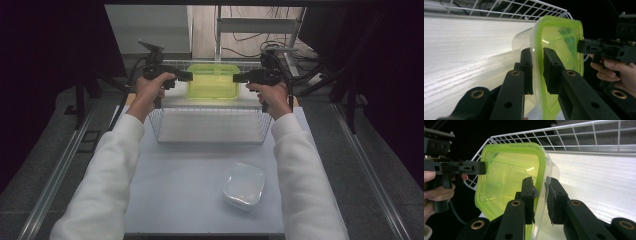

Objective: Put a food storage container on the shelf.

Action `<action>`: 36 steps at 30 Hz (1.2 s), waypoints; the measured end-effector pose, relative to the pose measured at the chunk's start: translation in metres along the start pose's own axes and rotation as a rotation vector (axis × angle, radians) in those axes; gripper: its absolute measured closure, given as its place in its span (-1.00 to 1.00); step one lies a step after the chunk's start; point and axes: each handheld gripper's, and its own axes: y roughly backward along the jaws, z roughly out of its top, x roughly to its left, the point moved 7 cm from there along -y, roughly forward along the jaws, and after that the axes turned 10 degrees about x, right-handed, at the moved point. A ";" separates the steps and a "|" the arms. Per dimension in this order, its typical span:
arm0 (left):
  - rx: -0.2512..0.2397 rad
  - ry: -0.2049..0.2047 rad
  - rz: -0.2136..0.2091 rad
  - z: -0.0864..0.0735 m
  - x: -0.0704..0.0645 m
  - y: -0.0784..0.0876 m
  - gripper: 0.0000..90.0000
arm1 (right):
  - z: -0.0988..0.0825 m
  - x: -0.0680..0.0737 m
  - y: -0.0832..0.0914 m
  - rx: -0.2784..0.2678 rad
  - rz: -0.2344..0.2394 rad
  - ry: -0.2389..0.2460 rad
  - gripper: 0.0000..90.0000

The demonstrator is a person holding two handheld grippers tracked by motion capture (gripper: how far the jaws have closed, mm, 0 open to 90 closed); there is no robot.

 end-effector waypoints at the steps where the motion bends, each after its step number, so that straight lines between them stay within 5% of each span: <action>1: 0.000 0.010 -0.001 0.001 0.002 -0.001 0.75 | 0.000 -0.002 -0.002 -0.001 0.005 -0.019 0.66; 10: 0.009 0.066 0.008 0.008 0.015 -0.013 0.63 | 0.005 -0.017 -0.018 -0.023 0.008 -0.148 0.59; 14: 0.008 0.052 0.010 0.008 0.017 -0.014 0.60 | 0.005 -0.019 -0.020 -0.037 0.034 -0.188 0.59; 18: -0.002 0.029 0.034 0.008 0.016 -0.015 0.54 | 0.005 -0.018 -0.020 -0.049 0.007 -0.183 0.54; 21: -0.017 0.014 0.067 0.008 0.018 -0.014 0.10 | 0.004 -0.018 -0.019 -0.059 -0.021 -0.189 0.29; 22: -0.048 0.005 0.088 0.009 0.018 -0.013 0.10 | 0.004 -0.018 -0.018 -0.072 -0.036 -0.195 0.17; 23: -0.079 -0.015 0.112 0.011 0.016 -0.009 -0.18 | 0.006 -0.018 -0.015 -0.121 -0.062 -0.200 0.00; 25: -0.119 -0.030 0.105 0.013 0.012 -0.004 -0.30 | 0.006 -0.017 -0.012 -0.151 -0.077 -0.206 -0.08; 30: -0.164 -0.083 0.117 0.012 0.005 0.009 -0.38 | 0.006 -0.009 -0.004 -0.199 -0.106 -0.183 -0.24; 36: -0.148 -0.198 0.181 -0.004 -0.008 0.026 -0.41 | -0.001 0.008 0.014 -0.196 -0.159 -0.062 -0.33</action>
